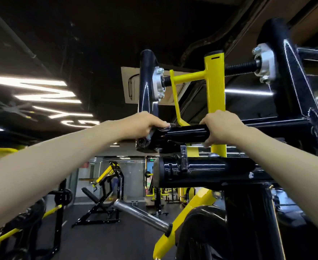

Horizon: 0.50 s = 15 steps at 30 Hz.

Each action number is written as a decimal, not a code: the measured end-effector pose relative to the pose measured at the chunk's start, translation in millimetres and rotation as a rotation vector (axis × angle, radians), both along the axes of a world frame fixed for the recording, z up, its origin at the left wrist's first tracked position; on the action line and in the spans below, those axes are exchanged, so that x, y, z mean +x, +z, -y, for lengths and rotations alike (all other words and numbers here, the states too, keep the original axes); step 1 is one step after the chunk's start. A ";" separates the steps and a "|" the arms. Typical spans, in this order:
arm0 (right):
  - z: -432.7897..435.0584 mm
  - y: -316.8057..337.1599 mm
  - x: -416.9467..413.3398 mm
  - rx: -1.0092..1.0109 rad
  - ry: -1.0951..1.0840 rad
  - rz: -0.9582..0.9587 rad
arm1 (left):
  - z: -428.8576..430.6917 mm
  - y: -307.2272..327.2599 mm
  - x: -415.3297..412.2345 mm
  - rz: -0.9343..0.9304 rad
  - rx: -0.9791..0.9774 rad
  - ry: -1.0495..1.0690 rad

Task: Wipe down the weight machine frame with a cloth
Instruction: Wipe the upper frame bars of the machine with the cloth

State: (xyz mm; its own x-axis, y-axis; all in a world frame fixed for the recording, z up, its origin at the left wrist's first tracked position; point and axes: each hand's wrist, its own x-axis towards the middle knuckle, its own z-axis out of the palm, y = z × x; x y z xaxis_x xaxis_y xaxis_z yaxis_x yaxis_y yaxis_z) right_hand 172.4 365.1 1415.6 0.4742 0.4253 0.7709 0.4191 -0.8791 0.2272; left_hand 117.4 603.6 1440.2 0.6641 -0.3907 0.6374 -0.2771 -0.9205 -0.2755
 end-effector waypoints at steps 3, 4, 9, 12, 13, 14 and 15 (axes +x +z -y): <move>2.2 1.1 2.8 -0.006 -0.006 0.003 | 47.3 9.0 7.1 -0.021 0.027 0.179; 0.8 1.5 2.1 -0.013 -0.012 0.012 | 63.6 9.2 9.8 -0.015 0.033 0.165; 11.7 1.1 -3.7 -0.163 0.028 -0.112 | 63.6 12.9 6.1 -0.074 -0.073 0.179; 53.0 2.4 -9.6 0.030 0.136 -0.156 | 54.4 25.2 3.0 -0.144 0.025 0.410; 69.5 2.1 -11.5 0.106 0.133 -0.147 | 61.3 28.0 6.1 -0.157 0.050 0.445; 84.8 1.4 -13.3 0.174 0.130 -0.143 | 73.1 29.1 9.6 -0.153 0.082 0.452; 96.9 -0.9 -14.1 0.219 0.129 -0.152 | 86.4 28.2 13.3 -0.143 0.094 0.426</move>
